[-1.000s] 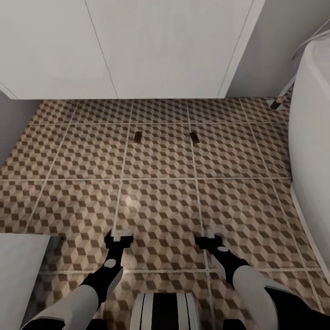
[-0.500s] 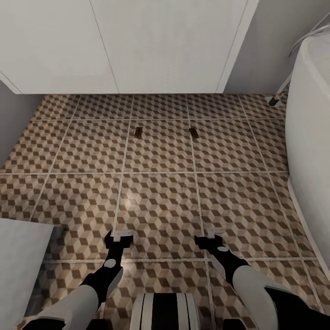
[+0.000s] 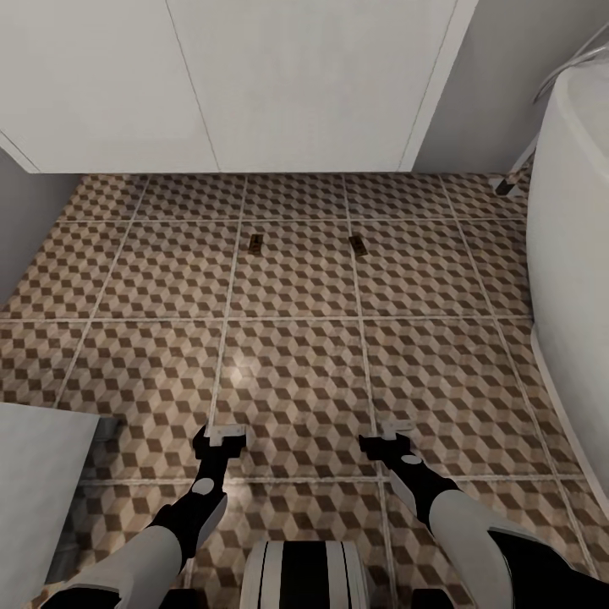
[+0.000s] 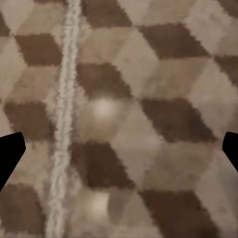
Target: Take the four mousetraps from the cabinet in the bathroom and place them on the bathroom floor. Make sure all four end up on the same floor surface, and ensure that at least two of them are either under or directly next to the same bathroom sink.
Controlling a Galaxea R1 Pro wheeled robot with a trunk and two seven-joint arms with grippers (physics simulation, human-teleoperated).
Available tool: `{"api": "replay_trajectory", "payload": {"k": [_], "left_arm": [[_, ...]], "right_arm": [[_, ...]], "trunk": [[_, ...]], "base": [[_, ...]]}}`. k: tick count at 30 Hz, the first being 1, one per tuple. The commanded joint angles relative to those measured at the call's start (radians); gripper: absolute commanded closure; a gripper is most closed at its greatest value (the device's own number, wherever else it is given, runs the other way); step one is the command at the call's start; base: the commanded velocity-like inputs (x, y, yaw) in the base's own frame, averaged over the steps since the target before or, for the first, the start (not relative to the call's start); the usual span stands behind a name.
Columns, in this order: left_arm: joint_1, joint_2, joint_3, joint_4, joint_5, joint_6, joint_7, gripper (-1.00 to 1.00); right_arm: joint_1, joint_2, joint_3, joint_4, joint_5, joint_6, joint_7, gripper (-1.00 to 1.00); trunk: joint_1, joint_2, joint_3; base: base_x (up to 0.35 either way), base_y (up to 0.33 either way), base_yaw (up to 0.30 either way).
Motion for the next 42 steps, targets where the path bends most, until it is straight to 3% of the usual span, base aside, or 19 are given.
{"api": "replay_trajectory", "payload": {"k": [1, 5, 42], "left_arm": [[-0.001, 0.0, -0.005, 0.001, -0.009, -0.001, 0.01, -1.0], [-0.001, 0.0, -0.005, 0.002, -0.009, -0.001, 0.01, -1.0], [-0.001, 0.002, -0.003, 0.002, -0.008, 0.0, 0.01, -1.0]], "right_arm": [[-0.001, 0.001, -0.008, 0.001, 0.01, -0.003, -0.002, -1.0], [-0.001, 0.001, -0.008, 0.001, 0.01, -0.001, -0.003, -1.0], [-0.001, 0.0, -0.006, -0.002, 0.018, -0.008, -0.004, -1.0]], "trunk": [[0.0, 0.0, 0.0], [0.0, 0.0, 0.0], [-0.017, 0.008, 0.143]], "base": [[0.0, 0.0, 0.0], [0.0, 0.0, 0.0], [0.0, 0.0, 0.0]]}}
